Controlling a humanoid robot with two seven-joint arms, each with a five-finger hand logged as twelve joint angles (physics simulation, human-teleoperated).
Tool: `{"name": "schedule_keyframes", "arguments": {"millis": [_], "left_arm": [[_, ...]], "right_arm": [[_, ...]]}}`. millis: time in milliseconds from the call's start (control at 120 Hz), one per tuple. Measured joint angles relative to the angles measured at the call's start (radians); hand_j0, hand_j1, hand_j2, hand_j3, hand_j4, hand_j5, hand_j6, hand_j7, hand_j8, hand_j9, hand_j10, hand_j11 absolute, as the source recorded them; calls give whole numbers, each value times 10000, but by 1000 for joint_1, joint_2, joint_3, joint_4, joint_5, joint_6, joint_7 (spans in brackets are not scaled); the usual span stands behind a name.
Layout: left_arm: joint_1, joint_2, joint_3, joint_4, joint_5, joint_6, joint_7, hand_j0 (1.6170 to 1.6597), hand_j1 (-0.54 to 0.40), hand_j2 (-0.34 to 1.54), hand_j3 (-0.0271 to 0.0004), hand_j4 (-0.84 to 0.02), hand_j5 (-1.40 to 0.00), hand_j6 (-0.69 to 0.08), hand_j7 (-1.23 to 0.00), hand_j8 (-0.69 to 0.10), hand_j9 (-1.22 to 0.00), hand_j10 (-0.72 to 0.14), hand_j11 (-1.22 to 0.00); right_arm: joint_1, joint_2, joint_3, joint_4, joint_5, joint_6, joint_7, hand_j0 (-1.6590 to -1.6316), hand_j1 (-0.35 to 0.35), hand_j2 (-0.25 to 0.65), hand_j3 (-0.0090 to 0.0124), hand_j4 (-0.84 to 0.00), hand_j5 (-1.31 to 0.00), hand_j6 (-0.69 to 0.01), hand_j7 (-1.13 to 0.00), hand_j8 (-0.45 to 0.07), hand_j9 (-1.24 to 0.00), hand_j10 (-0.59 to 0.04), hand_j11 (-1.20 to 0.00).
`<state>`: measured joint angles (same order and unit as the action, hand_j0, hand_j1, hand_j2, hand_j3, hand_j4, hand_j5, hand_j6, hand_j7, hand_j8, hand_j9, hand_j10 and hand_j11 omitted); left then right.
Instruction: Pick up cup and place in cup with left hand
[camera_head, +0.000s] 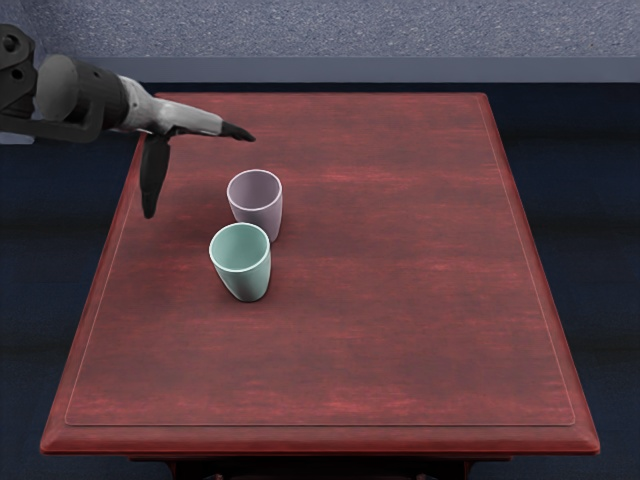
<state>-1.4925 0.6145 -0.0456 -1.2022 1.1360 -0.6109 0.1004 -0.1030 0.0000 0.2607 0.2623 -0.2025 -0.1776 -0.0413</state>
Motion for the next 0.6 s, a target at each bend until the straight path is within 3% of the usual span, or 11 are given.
{"name": "schedule_keyframes", "arguments": {"millis": [75,125,183,250,292,392,500,600], "left_arm": [[-1,-4,-7,1,-20,0,-16,16581,3491,4,0,-29,-4,-38,-3,-34,-1,-23,0],[-9,-28,-10,14,-40,0,-2,16581,3492,7,0,-31,-5,-40,-3,-36,-2,-25,0],[-15,-41,-13,39,-112,0,55,16581,3489,1,0,-26,-4,-34,-2,-31,-1,-21,0],[-48,-45,-13,68,-182,0,151,16581,3491,3,0,-27,-4,-36,-2,-33,-1,-22,0],[-72,-67,-11,79,-184,0,196,16581,3490,5,0,-27,-4,-36,-3,-32,-1,-22,0],[-63,-164,-8,96,-79,0,265,16581,3488,2,0,-23,-3,-31,-2,-28,-1,-19,0],[-55,-240,-3,102,-18,0,382,16581,3488,0,0,-19,-3,-26,-2,-24,-1,-16,0],[-51,-246,-1,95,4,0,430,16581,3490,2,0,-18,-3,-26,-2,-24,-1,-15,0]], "right_arm": [[1,0,0,0,0,0,-2,-16581,-3181,-52,0,-258,-334,-258,-334,-257,-334,-257,-334],[2,0,0,0,0,0,-2,-16581,-3181,-52,0,-258,-334,-258,-334,-257,-334,-257,-334],[3,0,0,0,0,-1,-2,-16581,-3182,-52,0,-258,-334,-258,-334,-258,-334,-258,-334],[4,0,0,0,0,-1,-2,-16581,-3182,-52,0,-258,-334,-258,-334,-258,-334,-257,-334],[4,0,0,0,0,-1,-1,-16581,-3181,-52,0,-258,-334,-258,-334,-258,-334,-257,-334],[4,0,-1,0,0,-1,-1,-16581,-3182,-52,0,-258,-334,-258,-334,-258,-334,-257,-334],[3,0,-1,0,0,-2,0,-16581,-3182,-52,0,-258,-335,-258,-334,-258,-334,-258,-334],[3,0,-1,0,0,-2,1,-16581,-3182,-52,0,-258,-334,-258,-334,-258,-334,-258,-334]]}}
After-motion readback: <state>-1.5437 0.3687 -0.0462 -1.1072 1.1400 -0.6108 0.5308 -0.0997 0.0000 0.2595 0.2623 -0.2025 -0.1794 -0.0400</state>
